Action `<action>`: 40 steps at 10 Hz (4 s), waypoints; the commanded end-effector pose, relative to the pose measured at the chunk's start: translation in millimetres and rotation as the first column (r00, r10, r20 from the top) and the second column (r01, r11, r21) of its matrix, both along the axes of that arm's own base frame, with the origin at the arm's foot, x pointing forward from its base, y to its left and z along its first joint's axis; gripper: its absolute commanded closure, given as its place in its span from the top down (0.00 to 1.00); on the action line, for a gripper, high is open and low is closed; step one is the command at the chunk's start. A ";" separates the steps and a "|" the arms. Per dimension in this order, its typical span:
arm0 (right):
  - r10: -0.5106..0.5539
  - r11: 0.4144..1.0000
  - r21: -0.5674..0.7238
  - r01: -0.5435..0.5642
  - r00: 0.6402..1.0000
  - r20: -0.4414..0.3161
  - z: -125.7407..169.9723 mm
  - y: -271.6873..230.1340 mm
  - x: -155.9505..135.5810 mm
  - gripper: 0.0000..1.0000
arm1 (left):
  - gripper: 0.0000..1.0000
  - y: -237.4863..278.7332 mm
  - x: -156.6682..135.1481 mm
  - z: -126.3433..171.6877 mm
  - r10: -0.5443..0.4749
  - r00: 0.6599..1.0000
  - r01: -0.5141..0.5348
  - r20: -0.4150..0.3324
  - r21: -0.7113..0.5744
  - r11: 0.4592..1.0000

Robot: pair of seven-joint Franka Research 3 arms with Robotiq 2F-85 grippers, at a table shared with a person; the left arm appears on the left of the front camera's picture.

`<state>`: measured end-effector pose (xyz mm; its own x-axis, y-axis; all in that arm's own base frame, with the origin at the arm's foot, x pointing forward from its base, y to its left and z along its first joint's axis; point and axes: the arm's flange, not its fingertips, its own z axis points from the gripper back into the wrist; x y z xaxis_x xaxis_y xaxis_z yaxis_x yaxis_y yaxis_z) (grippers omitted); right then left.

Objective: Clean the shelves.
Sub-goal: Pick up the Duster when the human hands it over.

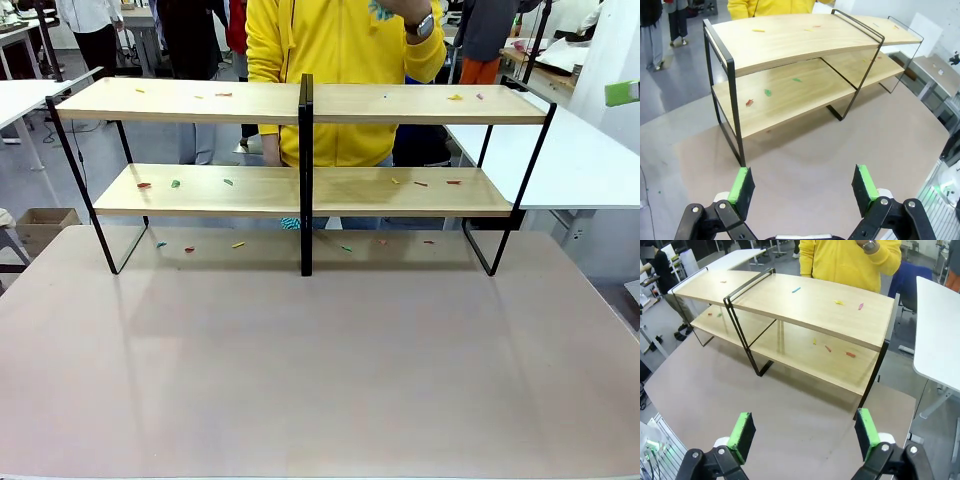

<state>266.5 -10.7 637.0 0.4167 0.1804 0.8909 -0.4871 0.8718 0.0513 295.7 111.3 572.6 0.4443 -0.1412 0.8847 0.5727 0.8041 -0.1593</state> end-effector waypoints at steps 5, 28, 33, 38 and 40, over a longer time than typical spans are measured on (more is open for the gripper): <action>-0.008 1.000 0.022 0.008 1.000 -0.005 -46.2 5.7 -10.6 1.00 | 1.00 -55.5 -27.8 -36.3 -0.013 1.000 0.012 0.006 0.109 0.994; 0.013 1.000 0.016 -0.012 0.997 -0.075 -23.7 -5.9 24.8 1.00 | 1.00 -81.7 -14.4 57.9 0.064 0.991 -0.081 0.114 0.154 0.985; 0.336 0.758 0.638 -0.138 0.920 -0.200 43.0 3.8 117.0 1.00 | 1.00 -81.7 -14.4 57.9 0.064 0.991 -0.081 0.114 0.154 0.985; 0.290 0.809 0.588 0.001 0.869 -0.401 49.9 23.2 137.2 1.00 | 1.00 -81.7 -14.4 57.9 0.064 0.991 -0.081 0.114 0.154 0.985; 0.288 0.744 0.641 0.190 0.774 -0.564 61.7 39.9 205.9 1.00 | 1.00 -81.7 -14.4 57.9 0.064 0.991 -0.081 0.114 0.154 0.985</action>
<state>433.9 25.2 668.5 0.8607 -0.2262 0.4560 -0.3054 0.4872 0.8182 280.9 29.9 630.7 0.3579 -0.2590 0.8971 0.5269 0.8492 0.0350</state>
